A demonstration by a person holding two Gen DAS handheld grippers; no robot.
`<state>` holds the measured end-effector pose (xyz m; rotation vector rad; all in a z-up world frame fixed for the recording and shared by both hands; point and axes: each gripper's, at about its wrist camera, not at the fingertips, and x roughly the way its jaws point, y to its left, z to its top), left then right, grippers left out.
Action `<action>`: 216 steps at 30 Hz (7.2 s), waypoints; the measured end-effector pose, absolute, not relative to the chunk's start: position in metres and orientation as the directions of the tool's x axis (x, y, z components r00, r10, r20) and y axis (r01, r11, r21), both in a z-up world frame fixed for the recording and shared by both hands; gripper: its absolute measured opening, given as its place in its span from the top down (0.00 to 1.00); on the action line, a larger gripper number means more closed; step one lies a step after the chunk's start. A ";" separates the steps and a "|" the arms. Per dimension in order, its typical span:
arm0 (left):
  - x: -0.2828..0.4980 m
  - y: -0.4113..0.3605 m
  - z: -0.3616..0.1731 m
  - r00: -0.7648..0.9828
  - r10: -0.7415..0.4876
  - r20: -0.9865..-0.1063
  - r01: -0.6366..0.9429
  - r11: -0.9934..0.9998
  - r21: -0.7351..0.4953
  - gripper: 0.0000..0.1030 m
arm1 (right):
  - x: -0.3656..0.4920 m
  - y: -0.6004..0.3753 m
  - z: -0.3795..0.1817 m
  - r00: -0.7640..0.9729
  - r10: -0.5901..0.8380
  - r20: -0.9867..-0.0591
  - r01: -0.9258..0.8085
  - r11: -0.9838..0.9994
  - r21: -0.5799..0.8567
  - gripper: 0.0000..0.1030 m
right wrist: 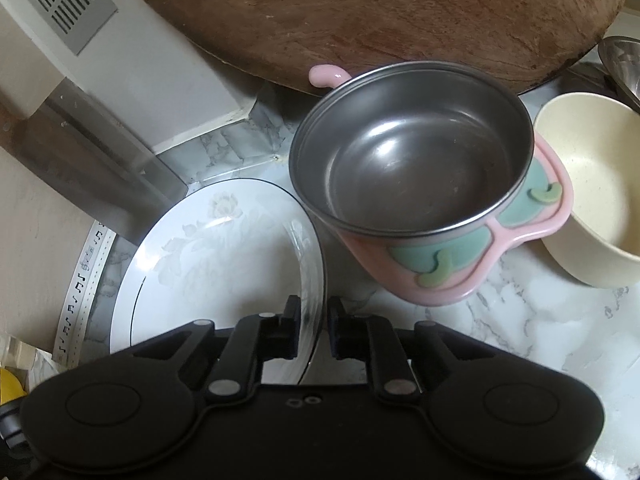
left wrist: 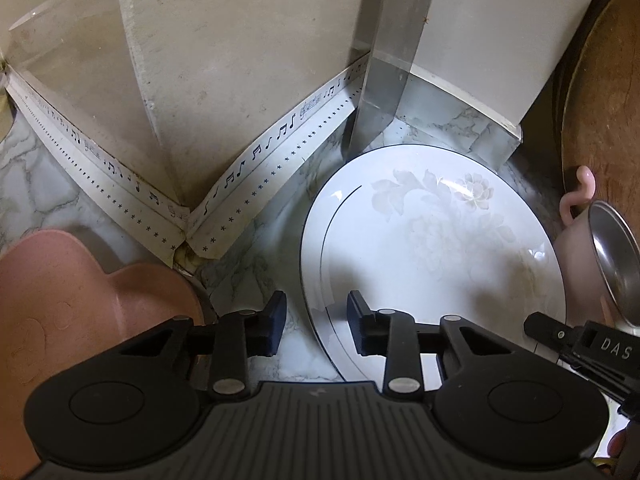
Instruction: Organize plates and bowls
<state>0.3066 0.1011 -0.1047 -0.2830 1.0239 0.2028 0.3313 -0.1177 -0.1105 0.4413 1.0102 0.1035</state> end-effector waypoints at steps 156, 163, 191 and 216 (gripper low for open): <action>0.077 -0.015 -0.063 0.605 -0.036 -0.795 -0.125 0.982 -0.140 0.44 | 0.100 -0.254 -0.042 0.660 0.268 -0.702 -0.063 0.951 0.303 0.35; 0.065 0.001 -0.045 0.653 0.023 -0.757 -0.171 0.978 -0.117 0.44 | 0.106 -0.232 -0.025 0.672 0.321 -0.668 -0.170 0.944 0.283 0.21; 0.054 0.154 -0.069 0.606 0.113 -0.787 -0.438 0.874 -0.211 0.26 | 0.173 -0.057 -0.039 0.510 0.460 -0.727 -0.447 0.864 0.232 0.01; 0.077 0.158 -0.100 0.542 0.016 -0.840 -0.540 0.772 -0.334 0.51 | 0.243 -0.029 -0.087 0.234 0.503 -0.832 -0.467 0.809 0.358 0.47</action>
